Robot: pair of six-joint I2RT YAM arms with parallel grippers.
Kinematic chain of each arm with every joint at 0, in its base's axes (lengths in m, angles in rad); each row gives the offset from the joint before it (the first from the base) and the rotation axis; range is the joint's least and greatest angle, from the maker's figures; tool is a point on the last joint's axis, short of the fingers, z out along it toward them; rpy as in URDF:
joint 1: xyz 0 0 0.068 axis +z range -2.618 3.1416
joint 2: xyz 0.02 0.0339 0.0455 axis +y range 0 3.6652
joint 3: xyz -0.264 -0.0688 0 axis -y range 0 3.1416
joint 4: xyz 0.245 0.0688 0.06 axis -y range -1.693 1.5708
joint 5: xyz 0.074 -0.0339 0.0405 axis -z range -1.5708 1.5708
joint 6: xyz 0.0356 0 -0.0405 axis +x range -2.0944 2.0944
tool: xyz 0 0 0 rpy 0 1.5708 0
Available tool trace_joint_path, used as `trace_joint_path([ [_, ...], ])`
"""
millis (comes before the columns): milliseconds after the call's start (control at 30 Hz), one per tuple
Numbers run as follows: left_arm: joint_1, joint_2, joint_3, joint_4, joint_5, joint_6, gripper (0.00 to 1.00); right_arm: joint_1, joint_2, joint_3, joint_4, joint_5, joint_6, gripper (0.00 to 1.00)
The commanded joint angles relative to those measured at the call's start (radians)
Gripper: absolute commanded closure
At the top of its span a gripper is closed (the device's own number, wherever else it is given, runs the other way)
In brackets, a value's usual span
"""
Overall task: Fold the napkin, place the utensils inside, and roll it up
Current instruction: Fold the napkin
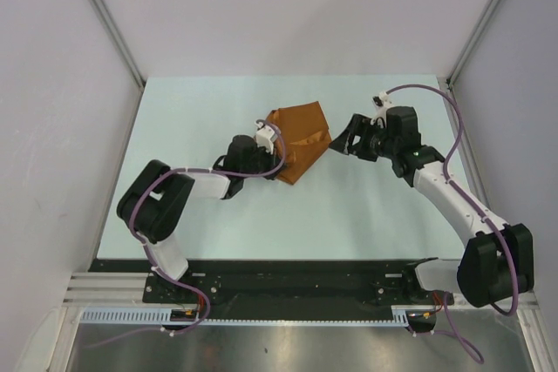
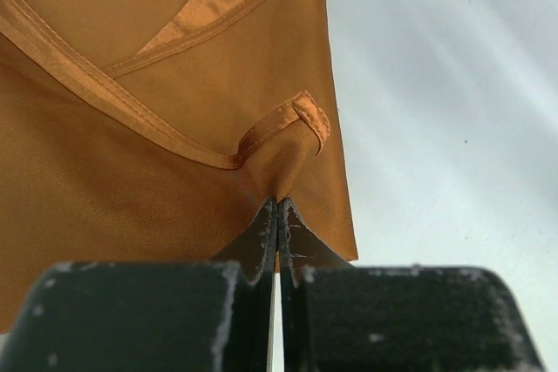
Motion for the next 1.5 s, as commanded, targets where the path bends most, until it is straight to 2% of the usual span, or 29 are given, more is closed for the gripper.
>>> trace_joint_path([
  [0, -0.016, -0.011, 0.001, -0.019, -0.024, 0.05, 1.0, 0.014, 0.015, -0.002, 0.007, 0.021, 0.002, 0.23],
  [67, -0.024, -0.019, -0.003, -0.035, -0.029, 0.056, 0.88, 0.018, 0.028, -0.003, 0.009, 0.024, 0.004, 0.23],
  [133, -0.033, -0.033, -0.016, -0.044, -0.029, 0.061, 0.7, 0.03, 0.052, -0.005, 0.01, 0.033, 0.01, 0.23],
  [200, -0.036, -0.045, -0.025, -0.04, -0.021, 0.048, 0.59, 0.041, 0.077, -0.011, 0.016, 0.041, 0.021, 0.23],
  [233, -0.039, -0.05, -0.036, -0.036, -0.011, 0.038, 0.48, 0.043, 0.098, -0.014, 0.022, 0.04, 0.027, 0.23],
  [333, -0.047, -0.083, -0.066, 0.002, 0.04, -0.019, 0.34, 0.049, 0.149, -0.031, 0.071, 0.014, 0.061, 0.23],
  [400, -0.047, -0.117, -0.08, 0.042, 0.078, -0.077, 0.31, 0.05, 0.173, -0.035, 0.117, -0.012, 0.091, 0.24],
  [467, -0.047, -0.14, -0.086, 0.057, 0.103, -0.113, 0.22, 0.057, 0.218, -0.034, 0.15, -0.023, 0.105, 0.23],
  [667, -0.037, -0.292, -0.068, 0.007, 0.115, -0.188, 0.13, 0.064, 0.372, -0.011, 0.266, -0.081, 0.179, 0.24],
  [767, -0.002, -0.368, -0.001, -0.153, 0.055, -0.193, 0.11, 0.067, 0.431, 0.009, 0.326, -0.098, 0.214, 0.32],
  [800, 0.015, -0.382, 0.019, -0.25, 0.034, -0.205, 0.1, 0.067, 0.469, 0.017, 0.334, -0.095, 0.22, 0.34],
  [900, 0.146, -0.412, 0.082, -0.386, -0.031, -0.254, 0.08, 0.075, 0.544, 0.057, 0.337, -0.073, 0.228, 0.36],
  [967, 0.209, -0.386, 0.096, -0.414, -0.055, -0.297, 0.08, 0.076, 0.575, 0.07, 0.34, -0.056, 0.24, 0.37],
  [1100, 0.334, -0.284, 0.096, -0.373, -0.003, -0.367, 0.19, 0.078, 0.615, 0.08, 0.351, -0.017, 0.268, 0.4],
  [1233, 0.34, -0.166, 0.142, -0.311, 0.034, -0.375, 0.23, 0.073, 0.629, 0.078, 0.348, 0.041, 0.271, 0.44],
  [1467, 0.363, 0.018, 0.256, -0.276, 0.074, -0.421, 0.24, 0.05, 0.701, 0.13, 0.346, 0.035, 0.272, 0.57],
])
